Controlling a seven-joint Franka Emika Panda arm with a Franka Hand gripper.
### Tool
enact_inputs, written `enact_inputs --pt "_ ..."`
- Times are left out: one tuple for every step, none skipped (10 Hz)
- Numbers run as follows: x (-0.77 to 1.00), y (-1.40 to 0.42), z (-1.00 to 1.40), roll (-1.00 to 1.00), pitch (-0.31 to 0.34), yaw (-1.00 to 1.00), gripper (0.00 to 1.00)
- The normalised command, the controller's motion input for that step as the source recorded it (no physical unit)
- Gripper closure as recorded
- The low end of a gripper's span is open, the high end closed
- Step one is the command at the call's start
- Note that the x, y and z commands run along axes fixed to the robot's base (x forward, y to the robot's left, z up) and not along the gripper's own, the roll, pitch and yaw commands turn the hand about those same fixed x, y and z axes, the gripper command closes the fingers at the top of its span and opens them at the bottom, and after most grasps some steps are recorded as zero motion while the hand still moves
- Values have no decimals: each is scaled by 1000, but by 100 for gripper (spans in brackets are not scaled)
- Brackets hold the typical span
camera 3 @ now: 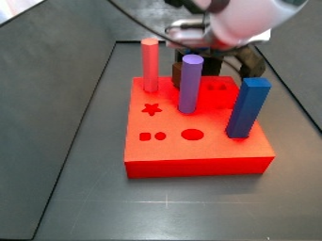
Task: Pick up the square-circle object. Move up. Place the square-circle object on the fixture. Regrasp the square-circle object. Move to above the board. Insert the square-circle object.
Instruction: Move to above the board.
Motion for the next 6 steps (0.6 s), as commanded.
enact_inputs --pt "-76 -64 1000 -54 -112 34 100" --pt "-77 -61 1000 -44 -92 -9 100" --pt "-77 -60 1000 -38 -75 -26 100" --pt "-75 -58 1000 -29 -35 -53 100" --pt "-74 -55 1000 -26 6 -68 100" --pt "-73 -53 1000 -29 32 -65 100"
